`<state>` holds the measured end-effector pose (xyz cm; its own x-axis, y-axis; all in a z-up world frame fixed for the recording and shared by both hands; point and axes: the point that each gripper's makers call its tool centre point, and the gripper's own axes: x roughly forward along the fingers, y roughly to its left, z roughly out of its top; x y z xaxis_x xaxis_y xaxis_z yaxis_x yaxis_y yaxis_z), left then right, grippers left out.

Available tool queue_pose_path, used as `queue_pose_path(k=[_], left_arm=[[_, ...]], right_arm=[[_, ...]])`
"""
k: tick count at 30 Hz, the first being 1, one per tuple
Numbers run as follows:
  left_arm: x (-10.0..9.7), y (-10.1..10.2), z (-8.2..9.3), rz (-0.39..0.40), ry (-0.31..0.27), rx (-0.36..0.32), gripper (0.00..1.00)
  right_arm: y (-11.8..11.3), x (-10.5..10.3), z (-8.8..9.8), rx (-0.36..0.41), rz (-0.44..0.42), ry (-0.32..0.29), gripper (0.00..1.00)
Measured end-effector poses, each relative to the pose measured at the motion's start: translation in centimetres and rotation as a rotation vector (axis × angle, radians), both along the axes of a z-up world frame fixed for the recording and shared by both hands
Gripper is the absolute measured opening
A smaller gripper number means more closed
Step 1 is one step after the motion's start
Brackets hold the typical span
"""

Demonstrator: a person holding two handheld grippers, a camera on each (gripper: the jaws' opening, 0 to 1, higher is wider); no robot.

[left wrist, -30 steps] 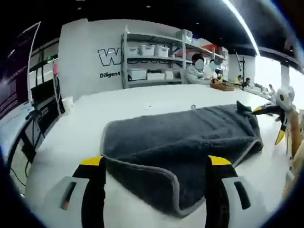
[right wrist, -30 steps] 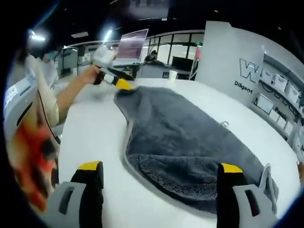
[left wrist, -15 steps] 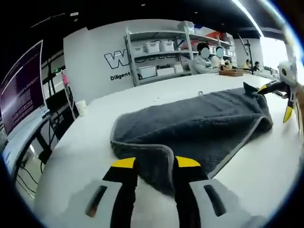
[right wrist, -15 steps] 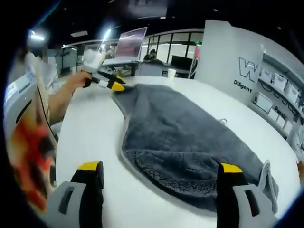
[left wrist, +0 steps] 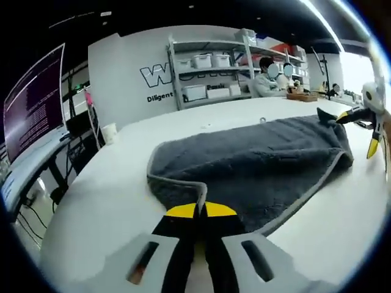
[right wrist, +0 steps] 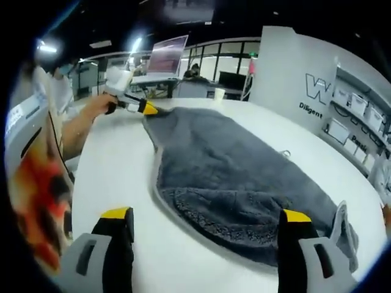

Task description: Open the folded towel by lifting each exposed corner and separating the folded layers until the towel lies flat within the target outline without major curled edges

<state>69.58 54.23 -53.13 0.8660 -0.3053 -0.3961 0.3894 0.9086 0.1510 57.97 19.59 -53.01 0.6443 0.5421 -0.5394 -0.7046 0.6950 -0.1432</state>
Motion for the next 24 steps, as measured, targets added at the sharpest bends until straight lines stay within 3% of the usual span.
queue_pose_path(k=[11, 24], left_arm=[[-0.4, 3.3, -0.8, 0.095, 0.029, 0.017, 0.03], [-1.0, 4.9, -1.5, 0.149, 0.043, -0.005, 0.03]], right_arm=[[-0.2, -0.1, -0.2, -0.012, 0.0, 0.005, 0.97], [-0.4, -0.4, -0.6, -0.031, 0.0, 0.008, 0.97]])
